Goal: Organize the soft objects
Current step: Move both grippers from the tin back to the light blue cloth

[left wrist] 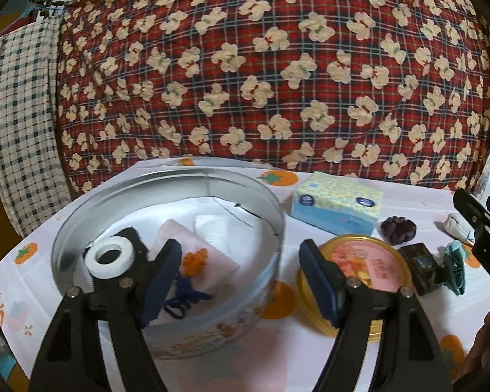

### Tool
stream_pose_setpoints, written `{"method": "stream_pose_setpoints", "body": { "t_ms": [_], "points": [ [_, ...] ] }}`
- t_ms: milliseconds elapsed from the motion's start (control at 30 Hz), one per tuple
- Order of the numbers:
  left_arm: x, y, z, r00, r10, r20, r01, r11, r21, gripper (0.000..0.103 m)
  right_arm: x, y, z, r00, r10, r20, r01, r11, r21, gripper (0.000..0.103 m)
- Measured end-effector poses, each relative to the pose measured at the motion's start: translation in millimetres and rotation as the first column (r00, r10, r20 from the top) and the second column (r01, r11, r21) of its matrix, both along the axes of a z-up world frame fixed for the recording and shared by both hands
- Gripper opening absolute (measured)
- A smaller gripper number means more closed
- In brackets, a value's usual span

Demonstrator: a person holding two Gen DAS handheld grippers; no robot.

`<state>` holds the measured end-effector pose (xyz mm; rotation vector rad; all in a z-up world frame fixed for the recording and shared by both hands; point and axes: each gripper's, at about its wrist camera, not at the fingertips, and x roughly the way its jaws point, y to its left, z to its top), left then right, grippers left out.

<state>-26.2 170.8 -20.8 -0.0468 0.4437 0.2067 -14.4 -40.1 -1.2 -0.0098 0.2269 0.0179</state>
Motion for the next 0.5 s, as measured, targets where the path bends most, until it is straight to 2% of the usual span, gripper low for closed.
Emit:
{"method": "stream_pose_setpoints", "body": {
  "t_ms": [500],
  "points": [
    [11,-56,3,0.993,-0.117,-0.008,0.118,0.993,0.022,0.076,4,-76,1,0.992,-0.126,-0.019,0.127,0.992,0.015,0.083]
  ]
}}
